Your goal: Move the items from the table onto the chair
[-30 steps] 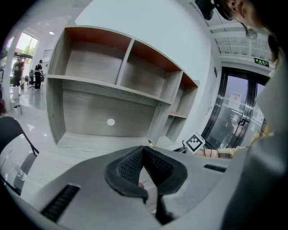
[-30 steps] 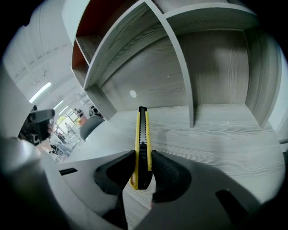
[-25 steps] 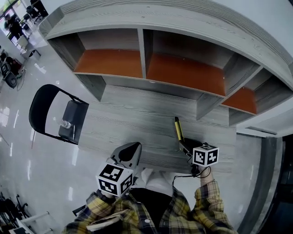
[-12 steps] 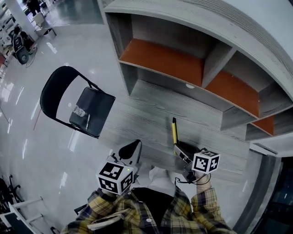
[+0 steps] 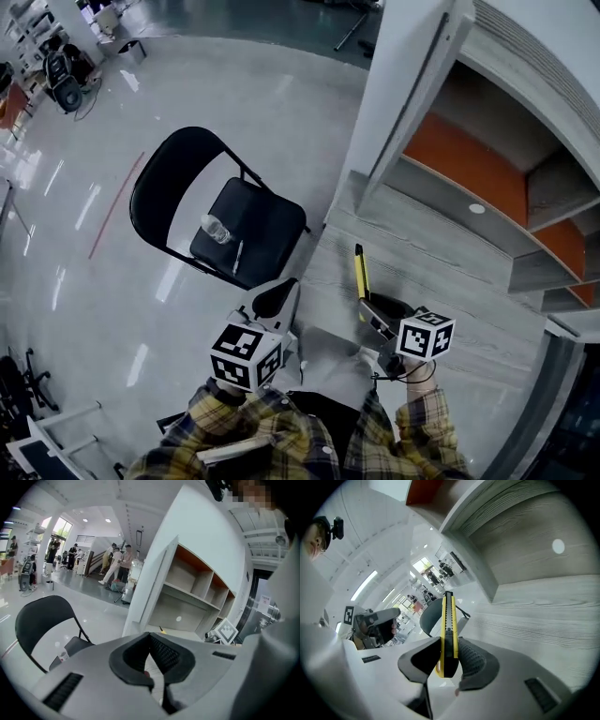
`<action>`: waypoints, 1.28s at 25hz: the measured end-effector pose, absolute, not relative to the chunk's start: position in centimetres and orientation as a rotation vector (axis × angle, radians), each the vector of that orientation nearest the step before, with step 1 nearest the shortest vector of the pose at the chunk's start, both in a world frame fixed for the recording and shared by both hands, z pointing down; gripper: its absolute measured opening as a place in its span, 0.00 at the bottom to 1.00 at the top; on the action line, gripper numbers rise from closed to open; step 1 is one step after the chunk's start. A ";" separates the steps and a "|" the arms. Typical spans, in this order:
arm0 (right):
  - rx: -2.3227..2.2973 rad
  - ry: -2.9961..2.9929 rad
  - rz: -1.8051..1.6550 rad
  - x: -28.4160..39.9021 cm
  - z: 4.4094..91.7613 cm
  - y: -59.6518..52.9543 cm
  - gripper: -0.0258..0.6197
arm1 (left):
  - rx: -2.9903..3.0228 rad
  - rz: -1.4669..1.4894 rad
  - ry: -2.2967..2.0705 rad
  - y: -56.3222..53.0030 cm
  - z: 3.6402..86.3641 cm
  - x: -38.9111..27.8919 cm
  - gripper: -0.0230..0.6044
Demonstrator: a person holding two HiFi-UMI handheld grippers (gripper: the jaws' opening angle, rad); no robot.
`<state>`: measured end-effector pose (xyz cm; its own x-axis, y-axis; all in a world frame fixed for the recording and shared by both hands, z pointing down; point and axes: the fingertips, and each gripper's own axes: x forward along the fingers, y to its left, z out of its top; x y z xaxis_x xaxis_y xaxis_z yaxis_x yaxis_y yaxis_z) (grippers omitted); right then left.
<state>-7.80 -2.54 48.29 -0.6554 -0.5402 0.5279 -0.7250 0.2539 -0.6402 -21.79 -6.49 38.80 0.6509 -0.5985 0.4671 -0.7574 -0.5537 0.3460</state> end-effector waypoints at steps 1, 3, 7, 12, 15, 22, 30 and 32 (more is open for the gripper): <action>1.170 -2.328 1.359 -9.9 48.6 -3.3 0.23 | 2.341 0.407 -1.060 -7.2 39.3 -23.4 0.04; 1.125 -2.338 1.360 -13.6 49.1 -4.7 0.23 | 2.331 0.409 -1.077 -8.3 40.1 -26.4 0.04; 1.018 -2.353 1.357 -20.5 50.2 -7.4 0.23 | 2.275 0.391 -1.130 -9.6 41.9 -31.4 0.04; 0.906 -2.332 1.364 -28.3 53.3 -10.5 0.23 | 2.201 0.380 -1.201 -10.7 45.1 -36.2 0.04; 0.848 -2.291 1.365 -32.5 56.6 -11.8 0.23 | 2.161 0.372 -1.238 -11.4 47.6 -38.9 0.04; 0.865 -2.164 1.474 -39.1 66.7 -13.9 0.23 | 2.063 0.398 -1.287 -11.9 54.6 -44.0 0.04; 1.035 -1.957 1.438 -40.7 80.0 -17.2 0.23 | 1.936 0.390 -1.314 -11.4 63.0 -47.0 0.04; 1.051 -1.911 1.392 -41.0 82.9 -17.3 0.23 | 1.910 0.402 -1.311 -10.8 64.6 -47.5 0.04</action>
<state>-40.98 -17.34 82.94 -0.5447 -0.2717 0.7934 -0.8385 0.1594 -0.5211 -47.54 -10.84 64.55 0.4205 -0.6505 0.6325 -0.8931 -0.1741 0.4147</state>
